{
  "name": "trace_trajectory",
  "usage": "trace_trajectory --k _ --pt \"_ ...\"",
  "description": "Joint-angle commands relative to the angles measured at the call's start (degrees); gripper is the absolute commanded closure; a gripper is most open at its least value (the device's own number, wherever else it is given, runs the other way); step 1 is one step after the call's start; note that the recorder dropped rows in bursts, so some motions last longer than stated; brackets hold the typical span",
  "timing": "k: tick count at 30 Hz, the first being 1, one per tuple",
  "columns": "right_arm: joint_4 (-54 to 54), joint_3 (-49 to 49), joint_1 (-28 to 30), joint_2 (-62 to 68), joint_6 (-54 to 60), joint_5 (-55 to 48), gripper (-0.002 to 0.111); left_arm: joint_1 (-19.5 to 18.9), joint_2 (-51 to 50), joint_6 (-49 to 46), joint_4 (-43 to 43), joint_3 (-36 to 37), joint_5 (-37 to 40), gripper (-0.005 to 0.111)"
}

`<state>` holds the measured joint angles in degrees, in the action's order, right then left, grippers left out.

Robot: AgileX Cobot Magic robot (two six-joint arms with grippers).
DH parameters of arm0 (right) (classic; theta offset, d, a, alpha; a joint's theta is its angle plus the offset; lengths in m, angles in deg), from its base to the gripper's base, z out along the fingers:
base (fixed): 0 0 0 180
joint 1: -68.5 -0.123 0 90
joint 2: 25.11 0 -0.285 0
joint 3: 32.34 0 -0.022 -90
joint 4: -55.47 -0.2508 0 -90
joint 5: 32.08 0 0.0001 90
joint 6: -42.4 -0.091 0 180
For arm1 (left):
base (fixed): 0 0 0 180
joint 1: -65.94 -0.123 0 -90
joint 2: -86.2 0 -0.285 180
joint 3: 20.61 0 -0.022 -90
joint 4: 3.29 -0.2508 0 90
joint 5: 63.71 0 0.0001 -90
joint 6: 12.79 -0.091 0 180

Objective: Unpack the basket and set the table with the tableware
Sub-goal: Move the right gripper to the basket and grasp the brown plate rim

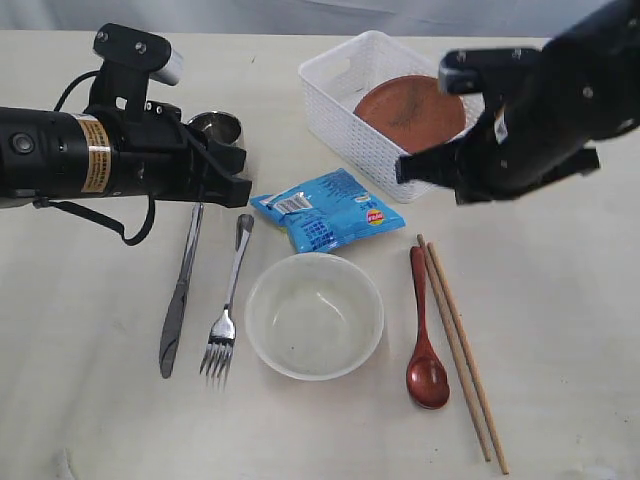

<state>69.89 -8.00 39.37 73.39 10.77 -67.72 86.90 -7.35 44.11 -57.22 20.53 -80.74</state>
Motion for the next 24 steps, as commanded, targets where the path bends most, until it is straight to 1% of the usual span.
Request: trace_trajectory --k 1,3,4,6,8,9,11,14,15,16,18,19,22,24 --pt "3.08 -11.17 4.78 1.01 6.33 -3.64 0.109 -0.25 0.44 0.55 -0.42 0.37 1.06 0.107" --pt "0.19 -16.8 8.41 2.94 11.38 -4.86 0.109 -0.25 0.44 0.55 -0.81 0.37 1.04 0.107" --pt "-3.18 -19.53 10.56 4.22 15.81 -5.73 0.108 -0.25 0.44 0.55 -0.81 0.37 1.04 0.107" --pt "-12.58 -24.36 14.4 7.09 27.95 -8.63 0.108 -0.25 0.44 0.55 -0.81 0.37 1.04 0.107" --pt "-24.87 -29.31 18.1 10.89 39.48 -12.6 0.108 -0.25 0.44 0.96 -0.79 0.37 1.04 0.107" --pt "-29.06 -31.17 19.3 12.51 42.81 -14.13 0.105 -0.25 0.44 0.96 -0.79 0.37 1.04 0.107" --pt "-35.46 -35.58 21.14 16.72 47.3 -17.72 0.093 -0.25 0.44 0.96 -0.79 0.37 1.04 0.107" --pt "-34.73 -41.49 21.71 22.27 47.33 -21.79 0.066 -0.25 0.44 0.96 -0.79 0.37 1.04 0.107" --pt "-34.22 -42.71 21.71 23.88 46.64 -22.17 0.062 -0.25 0.44 0.96 -0.79 0.37 1.04 0.107" --pt "-33.55 -44.26 21.42 25.3 45.65 -22.17 0.061 -0.25 0.44 0.96 -0.79 0.37 1.04 0.107" --pt "-33.18 -45.92 21.06 27.49 44.48 -22.01 0.064 -0.25 0.44 0.96 -0.79 0.37 1.04 0.107" --pt "-32.16 -47.17 20.96 29.3 42.95 -21.51 0.07 -0.25 0.44 0.96 -0.79 0.37 1.04 0.107" --pt "-31.89 -47.57 20.96 31.23 41.34 -21.72 0.071 -0.25 0.44 0.96 -0.79 0.37 1.04 0.107" --pt "-29.46 -47.57 20.96 31.88 39.91 -22.52 0.071 -0.25 0.44 0.96 -0.79 0.37 1.04 0.107"
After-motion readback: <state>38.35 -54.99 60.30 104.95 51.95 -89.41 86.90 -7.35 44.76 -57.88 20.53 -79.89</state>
